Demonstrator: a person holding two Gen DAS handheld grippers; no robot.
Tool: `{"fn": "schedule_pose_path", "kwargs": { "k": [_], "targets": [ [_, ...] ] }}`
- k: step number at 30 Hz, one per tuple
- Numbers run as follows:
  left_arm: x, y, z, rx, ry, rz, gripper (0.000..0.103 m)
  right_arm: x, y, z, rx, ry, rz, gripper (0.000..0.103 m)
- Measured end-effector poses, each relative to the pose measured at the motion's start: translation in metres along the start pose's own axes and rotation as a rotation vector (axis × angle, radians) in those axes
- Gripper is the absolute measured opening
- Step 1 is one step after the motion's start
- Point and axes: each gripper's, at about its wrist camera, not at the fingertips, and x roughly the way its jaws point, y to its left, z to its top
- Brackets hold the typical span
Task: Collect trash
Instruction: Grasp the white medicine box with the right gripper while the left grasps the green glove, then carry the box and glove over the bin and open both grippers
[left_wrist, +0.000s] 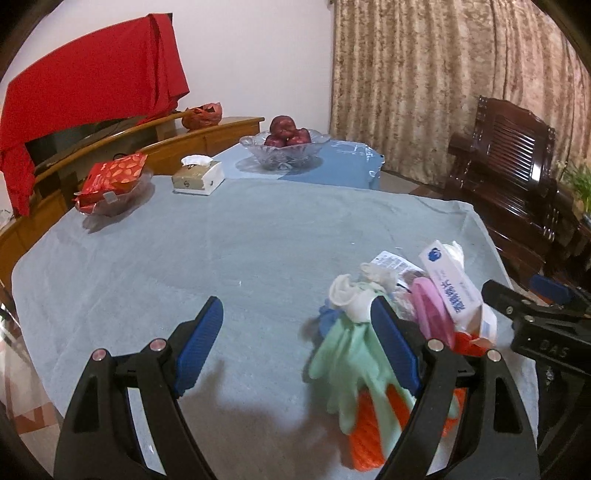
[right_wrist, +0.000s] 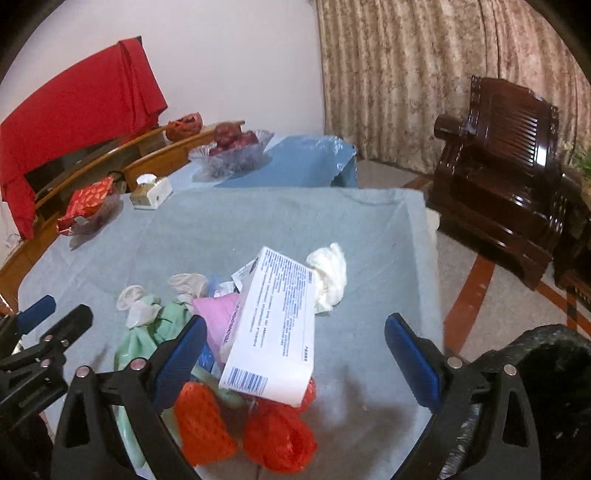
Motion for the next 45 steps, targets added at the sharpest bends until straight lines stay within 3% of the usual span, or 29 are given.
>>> {"fn": "schedule_pose_path", "kwargs": {
  "k": [10, 13, 15, 19, 26, 33, 35, 36, 40, 45],
  "targets": [
    [0.011, 0.006, -0.006, -0.020, 0.010, -0.013, 0.080, 0.026, 0.004, -0.005, 0.003, 0.075, 0.003, 0.093],
    [0.012, 0.005, -0.007, -0.020, 0.011, -0.021, 0.080, 0.031, 0.005, -0.008, 0.000, 0.100, 0.020, 0.078],
    [0.013, 0.003, -0.006, -0.016, 0.012, -0.032, 0.080, 0.032, 0.005, -0.008, -0.003, 0.117, 0.046, 0.063],
    [0.012, -0.007, -0.008, -0.006, 0.016, -0.052, 0.080, 0.029, 0.006, -0.009, -0.026, 0.122, 0.055, 0.056],
    [0.021, -0.023, -0.011, 0.002, 0.046, -0.086, 0.079, 0.006, 0.001, -0.008, -0.056, 0.064, 0.032, 0.054],
    [0.039, -0.037, -0.018, 0.011, 0.125, -0.127, 0.060, -0.005, -0.007, -0.006, -0.055, 0.046, 0.022, 0.054],
    [0.038, -0.039, -0.020, 0.007, 0.133, -0.146, 0.044, -0.008, -0.006, -0.007, -0.067, 0.037, 0.021, 0.054],
    [0.038, -0.039, -0.020, 0.005, 0.138, -0.159, 0.031, -0.010, -0.005, -0.007, -0.072, 0.035, 0.023, 0.054],
    [0.032, -0.042, -0.019, 0.010, 0.130, -0.166, 0.020, -0.016, -0.003, -0.010, -0.079, 0.029, 0.030, 0.054],
    [0.013, -0.036, -0.014, -0.012, 0.094, -0.175, 0.017, -0.030, 0.000, -0.012, -0.101, 0.006, 0.030, 0.054]
  ]
}}
